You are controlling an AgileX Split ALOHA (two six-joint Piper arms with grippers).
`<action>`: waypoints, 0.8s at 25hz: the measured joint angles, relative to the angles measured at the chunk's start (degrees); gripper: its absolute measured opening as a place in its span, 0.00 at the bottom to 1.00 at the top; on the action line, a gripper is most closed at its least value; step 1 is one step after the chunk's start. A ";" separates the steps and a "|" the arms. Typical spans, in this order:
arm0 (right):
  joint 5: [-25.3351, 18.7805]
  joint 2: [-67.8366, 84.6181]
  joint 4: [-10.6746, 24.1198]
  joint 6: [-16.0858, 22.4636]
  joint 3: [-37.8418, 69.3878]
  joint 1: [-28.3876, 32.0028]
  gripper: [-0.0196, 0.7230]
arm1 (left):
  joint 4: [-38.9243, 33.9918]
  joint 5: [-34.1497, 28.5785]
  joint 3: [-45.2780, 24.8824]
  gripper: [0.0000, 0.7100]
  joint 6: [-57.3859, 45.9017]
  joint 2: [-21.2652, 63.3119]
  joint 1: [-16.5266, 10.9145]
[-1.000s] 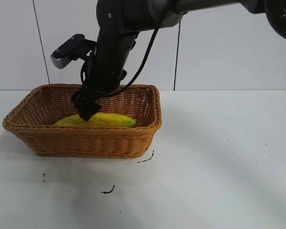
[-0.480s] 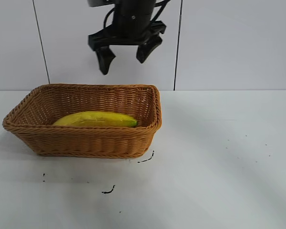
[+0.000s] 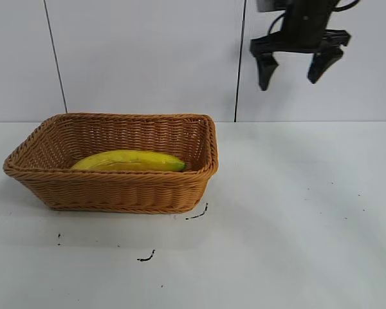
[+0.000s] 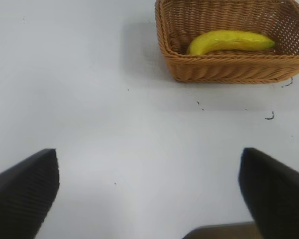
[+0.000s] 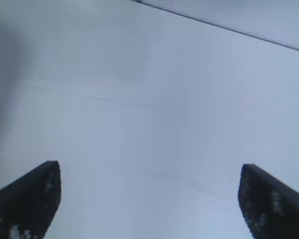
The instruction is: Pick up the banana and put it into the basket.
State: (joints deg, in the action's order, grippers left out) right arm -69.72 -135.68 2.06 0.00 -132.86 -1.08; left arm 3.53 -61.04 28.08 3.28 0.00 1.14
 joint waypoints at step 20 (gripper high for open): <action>0.18 19.45 -5.81 -2.34 29.10 -0.02 0.95 | 0.00 0.00 0.00 0.98 0.00 0.00 0.00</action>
State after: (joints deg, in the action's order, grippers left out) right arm -69.54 -116.23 -3.75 -2.34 -103.76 -1.10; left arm 3.53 -61.04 28.08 3.28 0.00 1.14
